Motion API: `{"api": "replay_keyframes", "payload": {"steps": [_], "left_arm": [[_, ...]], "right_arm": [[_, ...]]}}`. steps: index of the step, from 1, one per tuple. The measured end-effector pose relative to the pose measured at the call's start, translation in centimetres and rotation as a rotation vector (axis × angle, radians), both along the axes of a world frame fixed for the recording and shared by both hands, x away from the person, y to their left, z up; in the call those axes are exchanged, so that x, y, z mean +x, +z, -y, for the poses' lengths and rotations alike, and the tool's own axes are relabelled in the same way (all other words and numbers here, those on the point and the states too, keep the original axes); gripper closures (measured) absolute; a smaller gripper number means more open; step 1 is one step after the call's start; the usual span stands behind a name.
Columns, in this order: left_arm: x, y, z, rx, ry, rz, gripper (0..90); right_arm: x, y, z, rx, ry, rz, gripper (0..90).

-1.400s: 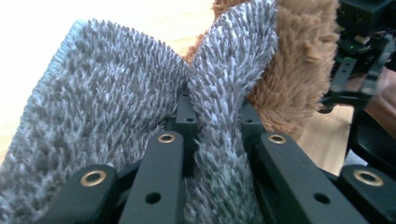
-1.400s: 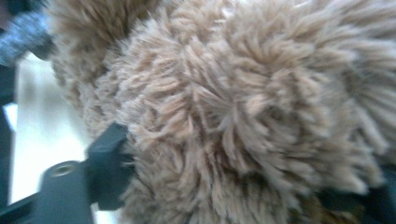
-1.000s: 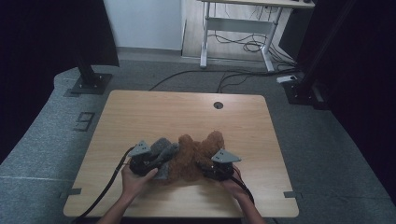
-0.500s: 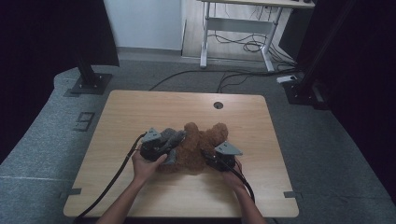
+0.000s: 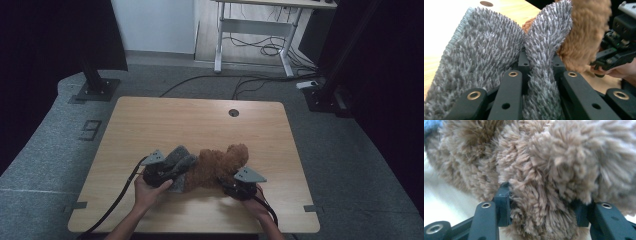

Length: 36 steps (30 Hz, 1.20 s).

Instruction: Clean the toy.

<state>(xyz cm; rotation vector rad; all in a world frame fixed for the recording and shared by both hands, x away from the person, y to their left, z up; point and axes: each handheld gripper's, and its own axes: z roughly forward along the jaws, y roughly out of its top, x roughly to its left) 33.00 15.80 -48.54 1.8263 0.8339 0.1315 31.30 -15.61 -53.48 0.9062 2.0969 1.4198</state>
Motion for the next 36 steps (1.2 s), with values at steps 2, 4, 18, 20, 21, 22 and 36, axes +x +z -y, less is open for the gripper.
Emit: {"api": "replay_keyframes", "payload": {"steps": [2,4,18,20,21,22,36], "left_arm": [[-0.2,0.9,0.0,-0.007,-0.005,-0.008,77.1],[-0.2,2.1,0.3,-0.008,0.000,0.012,77.1],[1.6,0.7,5.4,0.139,-0.027,-0.023,77.3],[1.1,0.4,5.2,0.141,-0.033,-0.010,77.4],[0.8,0.2,5.0,0.134,-0.034,-0.001,77.5],[0.6,0.1,5.0,0.134,-0.036,0.005,77.6],[-1.6,-0.7,5.2,0.159,-0.043,0.084,77.9]], "right_arm": [[-1.0,-0.2,-0.1,-0.036,0.014,0.014,45.4],[-1.9,-0.3,-0.1,-0.057,0.029,0.020,45.5],[-2.6,0.2,1.9,0.008,0.093,-0.010,31.7],[-2.8,0.8,3.0,0.052,0.089,-0.004,27.5],[-2.8,1.2,3.5,0.077,0.087,-0.003,26.2],[-2.9,1.8,4.4,0.121,0.084,0.000,24.2],[-2.6,5.5,4.2,0.159,0.130,-0.044,21.6]]}}
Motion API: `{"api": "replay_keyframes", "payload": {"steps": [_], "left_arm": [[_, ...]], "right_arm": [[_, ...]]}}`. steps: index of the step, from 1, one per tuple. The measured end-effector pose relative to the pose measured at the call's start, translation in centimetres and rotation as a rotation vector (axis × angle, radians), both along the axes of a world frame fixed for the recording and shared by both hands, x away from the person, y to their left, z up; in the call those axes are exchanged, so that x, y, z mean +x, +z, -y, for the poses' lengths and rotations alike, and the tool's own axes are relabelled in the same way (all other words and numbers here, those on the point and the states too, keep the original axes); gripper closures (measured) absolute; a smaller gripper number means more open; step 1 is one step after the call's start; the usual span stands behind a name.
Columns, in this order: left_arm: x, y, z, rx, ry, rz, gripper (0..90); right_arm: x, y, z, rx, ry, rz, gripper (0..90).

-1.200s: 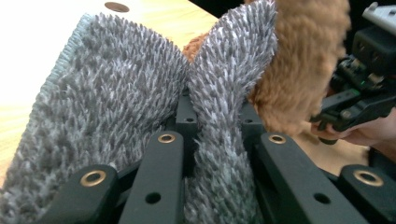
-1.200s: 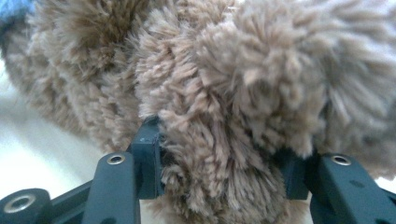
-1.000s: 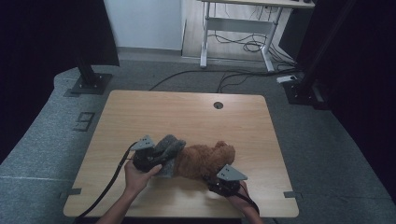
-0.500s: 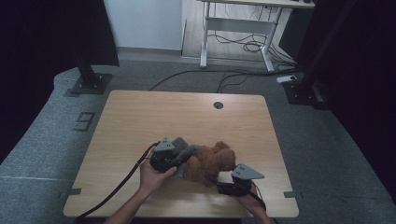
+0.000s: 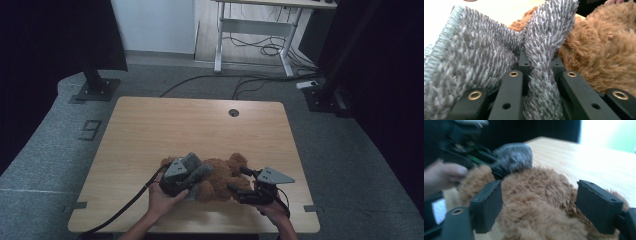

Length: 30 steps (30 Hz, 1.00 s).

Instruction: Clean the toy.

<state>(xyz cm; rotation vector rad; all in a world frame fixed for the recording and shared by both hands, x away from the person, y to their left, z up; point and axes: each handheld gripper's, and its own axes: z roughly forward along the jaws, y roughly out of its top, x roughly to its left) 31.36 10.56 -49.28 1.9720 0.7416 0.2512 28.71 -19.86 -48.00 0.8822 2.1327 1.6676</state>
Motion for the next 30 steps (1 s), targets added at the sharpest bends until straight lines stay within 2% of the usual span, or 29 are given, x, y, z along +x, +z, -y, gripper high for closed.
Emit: {"api": "replay_keyframes", "payload": {"steps": [3,5,7,10,12,16,18,20,22,24,25,28,30], "left_arm": [[0.0,-0.1,0.0,-0.003,0.000,0.011,77.9],[-0.1,-0.2,0.1,0.002,0.006,0.033,77.8],[-0.1,-0.5,0.1,0.003,0.007,0.052,77.8],[0.2,-0.7,0.1,-0.001,0.010,0.058,77.8],[0.5,-0.8,0.0,-0.010,0.008,0.060,77.8],[1.4,-0.8,-0.1,-0.011,0.015,0.059,77.6],[2.3,-0.7,-0.3,-0.012,0.024,0.047,77.6],[3.4,-0.3,-0.5,-0.009,0.038,0.017,77.4],[4.3,0.5,-0.6,0.003,0.044,-0.023,77.1],[4.6,1.5,-0.6,0.006,0.049,-0.040,76.8],[4.6,2.2,-0.4,0.007,0.044,-0.035,76.8],[4.1,3.8,0.8,-0.033,0.008,-0.023,77.0],[3.7,4.4,2.4,-0.027,-0.022,-0.015,77.0]], "right_arm": [[0.5,-0.8,-1.0,-0.078,0.000,-0.031,22.8],[0.9,-2.0,-1.9,-0.123,-0.002,-0.064,29.1],[1.1,-3.0,-2.4,-0.139,0.010,-0.088,33.1],[1.1,-4.3,-3.1,-0.128,-0.010,-0.109,38.5],[1.1,-4.4,-3.3,-0.130,-0.026,-0.106,40.9],[1.4,-4.8,-4.1,-0.166,-0.065,-0.065,44.5],[1.7,-5.0,-4.6,-0.166,-0.093,-0.046,45.1],[2.4,-5.1,-5.0,-0.165,-0.118,-0.030,45.6],[3.1,-5.2,-5.4,-0.166,-0.130,-0.024,46.0],[3.4,-5.1,-5.7,-0.167,-0.132,-0.015,46.5],[3.4,-5.2,-5.8,-0.166,-0.134,-0.007,46.5],[3.0,-5.2,-6.1,-0.189,-0.119,0.024,46.4],[2.6,-5.3,-6.4,-0.208,-0.120,0.040,45.9]]}}
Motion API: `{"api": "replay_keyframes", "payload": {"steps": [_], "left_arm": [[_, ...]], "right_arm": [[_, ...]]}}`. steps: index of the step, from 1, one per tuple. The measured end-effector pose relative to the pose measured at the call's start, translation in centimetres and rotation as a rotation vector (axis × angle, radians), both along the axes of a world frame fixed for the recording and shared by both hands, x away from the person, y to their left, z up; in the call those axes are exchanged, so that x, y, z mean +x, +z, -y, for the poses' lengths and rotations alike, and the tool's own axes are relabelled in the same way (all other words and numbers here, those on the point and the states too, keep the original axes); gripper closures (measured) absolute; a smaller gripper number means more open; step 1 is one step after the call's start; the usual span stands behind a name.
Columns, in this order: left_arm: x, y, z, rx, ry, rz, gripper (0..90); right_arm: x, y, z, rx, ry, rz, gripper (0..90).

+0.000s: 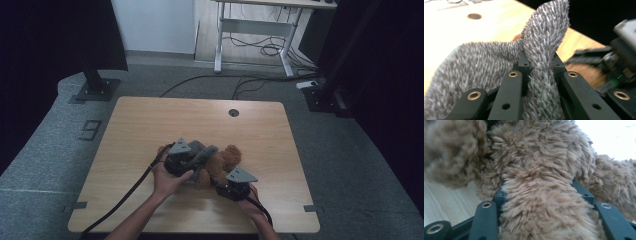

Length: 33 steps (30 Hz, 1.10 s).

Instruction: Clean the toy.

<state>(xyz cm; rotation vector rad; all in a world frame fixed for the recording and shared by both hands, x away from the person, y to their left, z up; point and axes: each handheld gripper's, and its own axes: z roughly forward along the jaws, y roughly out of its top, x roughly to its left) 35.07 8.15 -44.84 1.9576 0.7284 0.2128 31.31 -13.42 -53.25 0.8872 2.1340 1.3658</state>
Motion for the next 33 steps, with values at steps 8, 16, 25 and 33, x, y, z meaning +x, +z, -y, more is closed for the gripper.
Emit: {"api": "replay_keyframes", "payload": {"steps": [8,16,25,33], "left_arm": [[-0.6,-2.3,3.1,0.106,-0.030,-0.007,77.6],[-1.5,-2.2,0.9,0.105,-0.011,0.018,78.0],[-0.5,-2.3,-5.8,0.044,0.099,-0.012,77.9],[-1.7,-1.2,-8.6,-0.014,0.119,0.020,77.7]], "right_arm": [[-0.4,-0.4,0.5,0.009,-0.021,-0.021,46.7],[-0.6,-0.8,0.3,-0.005,-0.012,-0.028,49.2],[-0.6,-0.9,0.6,0.015,-0.008,-0.050,49.4],[-0.7,-1.3,-0.1,-0.016,-0.002,-0.051,50.2]]}}
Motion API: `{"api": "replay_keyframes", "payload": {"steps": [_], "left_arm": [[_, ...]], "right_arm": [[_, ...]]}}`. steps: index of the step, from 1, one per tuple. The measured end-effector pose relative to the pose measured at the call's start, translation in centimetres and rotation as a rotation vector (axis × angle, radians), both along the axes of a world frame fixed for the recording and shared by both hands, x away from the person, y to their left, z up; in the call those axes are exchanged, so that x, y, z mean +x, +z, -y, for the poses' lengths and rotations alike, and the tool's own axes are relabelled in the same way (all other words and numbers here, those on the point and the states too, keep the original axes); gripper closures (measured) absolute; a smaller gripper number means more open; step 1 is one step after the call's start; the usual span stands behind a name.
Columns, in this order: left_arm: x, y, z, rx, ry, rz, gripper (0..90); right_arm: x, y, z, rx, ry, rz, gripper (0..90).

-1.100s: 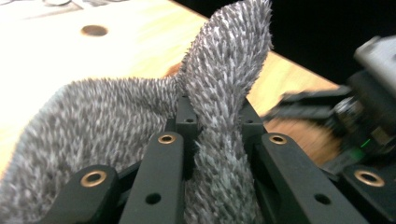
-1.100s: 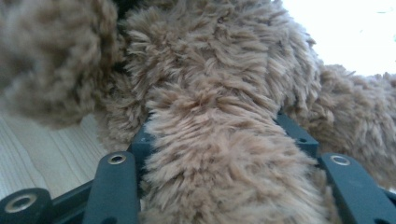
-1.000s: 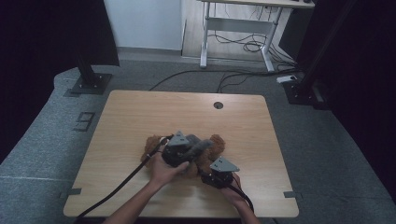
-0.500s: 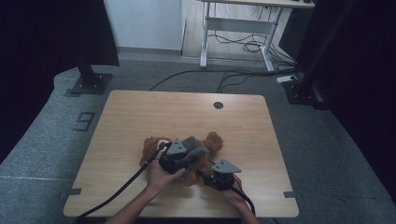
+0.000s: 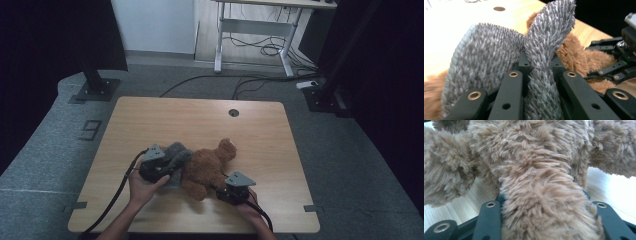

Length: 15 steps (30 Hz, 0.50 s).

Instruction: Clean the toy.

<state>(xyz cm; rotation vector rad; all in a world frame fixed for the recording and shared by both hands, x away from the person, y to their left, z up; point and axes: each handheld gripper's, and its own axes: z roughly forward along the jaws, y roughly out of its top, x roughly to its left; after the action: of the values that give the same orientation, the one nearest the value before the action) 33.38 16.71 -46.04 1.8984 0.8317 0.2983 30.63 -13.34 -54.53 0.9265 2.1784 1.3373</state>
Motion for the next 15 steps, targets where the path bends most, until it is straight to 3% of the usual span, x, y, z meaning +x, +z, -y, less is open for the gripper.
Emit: {"api": "replay_keyframes", "payload": {"steps": [7,10,13,15], "left_arm": [[-0.5,0.0,-3.0,-0.047,0.084,0.038,77.5],[-0.7,-0.6,-4.1,-0.014,0.140,0.050,77.2],[-0.5,-1.7,-4.8,-0.019,0.162,0.022,77.2],[-0.5,-2.0,-5.1,0.021,0.194,0.036,77.2]], "right_arm": [[-0.1,-0.1,0.1,-0.003,0.004,-0.001,50.2],[-0.1,-0.1,0.1,-0.004,0.004,-0.003,50.2],[-0.1,-0.1,0.2,-0.002,0.005,-0.007,50.1],[-0.1,-0.1,0.1,-0.005,0.004,-0.006,50.1]]}}
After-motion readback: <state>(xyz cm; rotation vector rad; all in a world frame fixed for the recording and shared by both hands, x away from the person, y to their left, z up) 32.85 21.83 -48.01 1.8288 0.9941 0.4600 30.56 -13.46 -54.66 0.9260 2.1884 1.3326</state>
